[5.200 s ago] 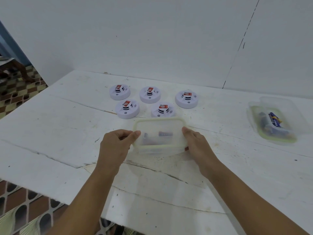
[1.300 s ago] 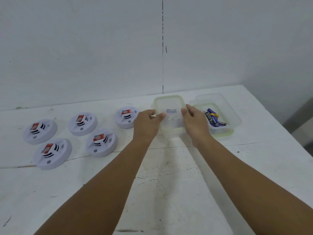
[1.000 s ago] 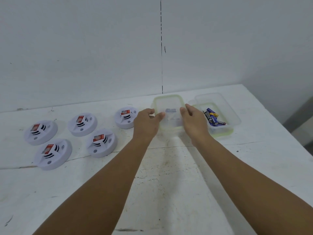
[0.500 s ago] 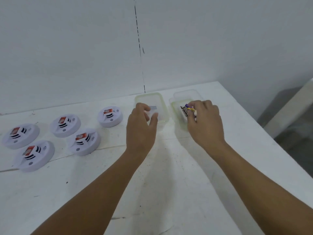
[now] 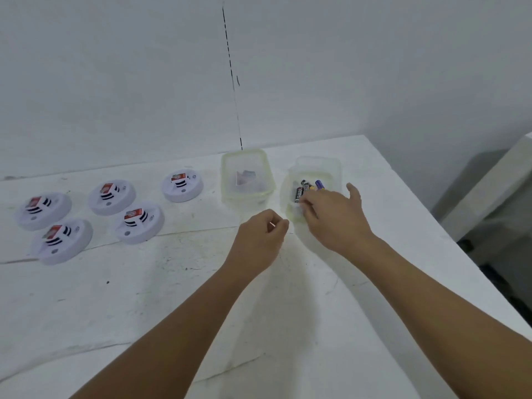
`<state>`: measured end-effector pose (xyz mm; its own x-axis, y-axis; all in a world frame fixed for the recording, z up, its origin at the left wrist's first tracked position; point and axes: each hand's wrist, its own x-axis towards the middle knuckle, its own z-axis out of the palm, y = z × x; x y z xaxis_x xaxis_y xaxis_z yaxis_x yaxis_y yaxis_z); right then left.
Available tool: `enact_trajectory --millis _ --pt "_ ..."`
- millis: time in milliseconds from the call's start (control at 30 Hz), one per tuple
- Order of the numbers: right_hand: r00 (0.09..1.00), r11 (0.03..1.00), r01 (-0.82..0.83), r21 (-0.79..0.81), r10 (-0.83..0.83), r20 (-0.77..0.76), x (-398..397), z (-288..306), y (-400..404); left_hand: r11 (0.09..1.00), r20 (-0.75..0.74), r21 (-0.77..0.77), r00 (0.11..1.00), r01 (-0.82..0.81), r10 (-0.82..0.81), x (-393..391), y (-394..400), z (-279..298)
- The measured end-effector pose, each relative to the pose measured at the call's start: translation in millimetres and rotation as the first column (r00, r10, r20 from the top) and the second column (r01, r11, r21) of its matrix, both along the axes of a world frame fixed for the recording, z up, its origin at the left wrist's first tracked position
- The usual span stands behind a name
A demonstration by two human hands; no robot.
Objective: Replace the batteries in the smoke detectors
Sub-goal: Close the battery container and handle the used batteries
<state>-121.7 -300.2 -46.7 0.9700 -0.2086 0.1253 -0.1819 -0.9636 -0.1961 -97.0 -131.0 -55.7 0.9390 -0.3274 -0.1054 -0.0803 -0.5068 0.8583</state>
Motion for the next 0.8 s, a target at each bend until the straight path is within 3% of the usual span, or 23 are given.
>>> enact_trajectory --millis 300,467,600,700,800 --pt "0.99 0.939 -0.14 0.313 0.132 0.046 -9.8 -3.5 46.4 0.993 -0.241 -0.059 0.967 -0.103 0.086 -2.2 32.2 -4.1" --pt "0.978 0.882 -0.199 0.427 0.206 0.03 -11.0 -1.6 87.7 0.992 -0.237 -0.088 0.969 -0.095 0.072 2.1 62.3 -0.4" --pt "0.963 0.839 -0.256 0.48 0.264 0.052 -10.4 -1.3 115.0 0.999 -0.198 0.0 0.979 -0.049 0.048 12.0 93.3 5.1" --pt "0.959 0.847 -0.282 0.45 0.23 0.168 -8.8 -0.9 127.0 0.995 -0.201 0.092 0.978 -0.044 0.062 19.8 114.5 7.5" --pt "0.947 0.94 -0.135 0.313 0.029 0.32 -5.1 -5.8 123.2 0.989 -0.212 0.132 0.973 -0.067 0.094 26.7 134.8 9.8"
